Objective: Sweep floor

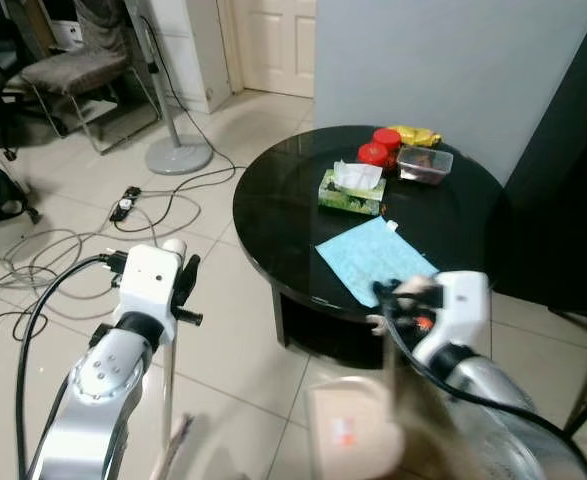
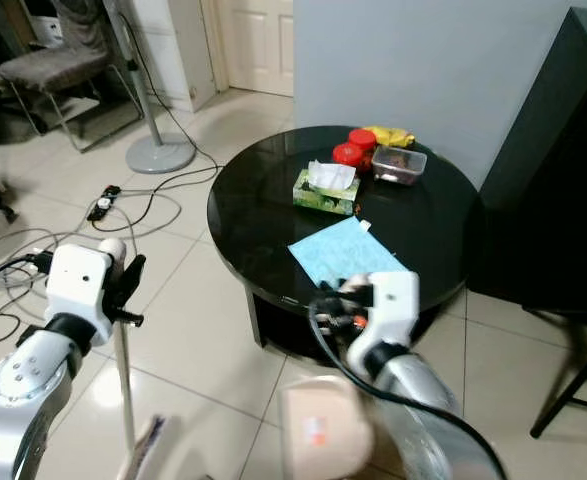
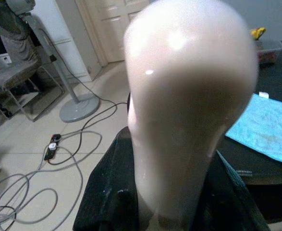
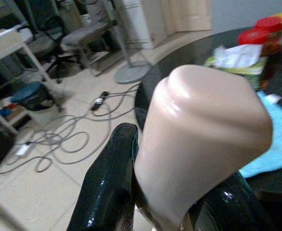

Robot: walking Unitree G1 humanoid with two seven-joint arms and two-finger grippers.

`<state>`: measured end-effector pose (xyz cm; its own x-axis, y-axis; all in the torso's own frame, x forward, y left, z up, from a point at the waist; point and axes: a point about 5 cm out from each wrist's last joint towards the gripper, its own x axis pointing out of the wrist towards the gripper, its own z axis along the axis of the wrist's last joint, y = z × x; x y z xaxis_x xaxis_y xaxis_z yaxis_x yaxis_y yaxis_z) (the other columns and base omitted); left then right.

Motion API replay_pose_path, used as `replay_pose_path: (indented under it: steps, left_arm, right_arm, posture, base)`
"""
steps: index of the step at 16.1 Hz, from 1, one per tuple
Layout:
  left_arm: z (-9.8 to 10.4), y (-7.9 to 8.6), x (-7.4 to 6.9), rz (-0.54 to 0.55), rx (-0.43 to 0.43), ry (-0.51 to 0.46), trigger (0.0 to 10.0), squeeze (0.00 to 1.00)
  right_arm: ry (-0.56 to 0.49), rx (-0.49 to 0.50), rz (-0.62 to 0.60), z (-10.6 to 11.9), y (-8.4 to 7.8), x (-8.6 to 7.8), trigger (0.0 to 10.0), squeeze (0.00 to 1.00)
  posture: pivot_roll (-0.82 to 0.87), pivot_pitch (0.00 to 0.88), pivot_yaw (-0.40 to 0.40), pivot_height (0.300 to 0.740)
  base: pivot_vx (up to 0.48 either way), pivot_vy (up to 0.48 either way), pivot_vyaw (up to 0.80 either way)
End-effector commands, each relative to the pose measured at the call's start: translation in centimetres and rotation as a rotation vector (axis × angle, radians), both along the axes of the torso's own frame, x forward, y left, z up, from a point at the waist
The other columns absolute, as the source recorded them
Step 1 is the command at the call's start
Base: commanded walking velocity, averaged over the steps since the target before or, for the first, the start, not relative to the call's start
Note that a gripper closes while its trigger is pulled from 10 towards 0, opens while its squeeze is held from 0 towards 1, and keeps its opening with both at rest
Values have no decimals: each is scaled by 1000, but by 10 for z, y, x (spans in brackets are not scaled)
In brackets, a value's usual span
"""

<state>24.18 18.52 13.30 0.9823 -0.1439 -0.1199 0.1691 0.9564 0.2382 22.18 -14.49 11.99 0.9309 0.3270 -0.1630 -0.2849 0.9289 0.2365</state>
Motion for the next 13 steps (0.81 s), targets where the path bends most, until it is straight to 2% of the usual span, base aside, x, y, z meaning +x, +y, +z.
replay_pose_path:
  steps: [1, 3, 6, 13]
  left_arm:
    - [8, 1, -4, -7, 8, -20, 10000, 0]
    - [4, 2, -5, 10, 3, -10, 10000, 0]
    - [5, 2, -3, 24, 6, -10, 10000, 0]
    - [11, 11, -2, 55, 67, -38, 10000, 0]
  right_arm:
    - [-43, -28, -37, 14, -10, -7, 10000, 0]
    - [-54, -69, -101, 14, -23, -8, 10000, 0]
    - [-104, -85, -152, 23, -27, -1, 10000, 0]
    - [-116, -38, -124, 25, -9, 11, 10000, 0]
  posture:
    - [-57, 0, 83, 740]
    - [-60, 0, 84, 740]
    - [-70, 0, 94, 740]
    - [-52, 0, 96, 740]
  base:
    - [0, 0, 0]
    - [0, 0, 0]
    - [0, 0, 200]
    - [0, 0, 800]
